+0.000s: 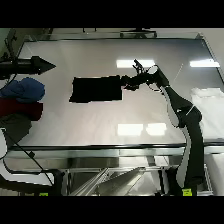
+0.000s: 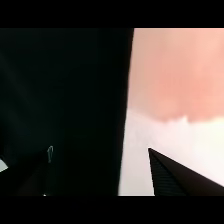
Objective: Fold the shirts.
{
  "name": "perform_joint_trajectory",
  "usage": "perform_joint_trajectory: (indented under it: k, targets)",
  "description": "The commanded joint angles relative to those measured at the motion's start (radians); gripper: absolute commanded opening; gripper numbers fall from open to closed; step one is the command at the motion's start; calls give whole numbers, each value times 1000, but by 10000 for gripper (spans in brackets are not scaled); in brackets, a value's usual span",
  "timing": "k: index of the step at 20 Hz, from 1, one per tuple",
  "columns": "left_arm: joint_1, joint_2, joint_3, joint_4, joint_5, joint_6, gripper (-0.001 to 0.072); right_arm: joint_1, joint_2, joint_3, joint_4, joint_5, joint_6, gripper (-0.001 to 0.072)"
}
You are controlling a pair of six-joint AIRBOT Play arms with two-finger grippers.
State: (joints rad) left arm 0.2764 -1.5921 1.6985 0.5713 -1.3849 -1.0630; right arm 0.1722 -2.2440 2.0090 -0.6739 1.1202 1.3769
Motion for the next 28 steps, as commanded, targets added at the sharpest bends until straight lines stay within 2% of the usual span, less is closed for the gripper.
perform_joint_trajectory:
  k: [1, 2, 3, 4, 5, 6, 11, 14, 17, 21, 24, 28]
  targets:
    - [-1, 1, 0, 1, 0, 0, 21, 23, -32, -1, 84, -19, -38, 700]
    - [-1, 1, 0, 1, 0, 0, 20, 29, -32, 2, 121, -38, -55, 585]
    - [-1, 1, 0, 1, 0, 0, 21, 31, -32, 2, 169, -59, -89, 394]
    - [-1, 1, 0, 1, -2, 0, 21, 34, -32, 2, 215, -71, -105, 358]
    - [-1, 1, 0, 1, -4, 0, 21, 35, -32, 3, 245, -76, -118, 223]
    - [-1, 1, 0, 2, -5, 0, 21, 35, -31, 5, 267, -76, -124, 29]
    - [-1, 1, 0, 2, -30, 0, 21, 0, 122, 5, 222, -77, -98, 18]
    - [-1, 1, 0, 2, -31, -1, 21, -105, 333, 5, 32, -47, 32, 18]
    - [-1, 1, 0, 2, -55, -2, 20, -233, 571, 5, -165, 75, 157, 19]
    - [-1, 1, -1, 2, -96, -63, 20, -457, 796, -5, -309, 229, 255, 17]
    - [-1, 1, 0, 2, -132, -117, 20, -666, 877, -5, -319, 281, 262, 18]
    - [-14, 1, -1, 3, -196, -154, 20, -899, 878, -5, -318, 264, 242, 20]
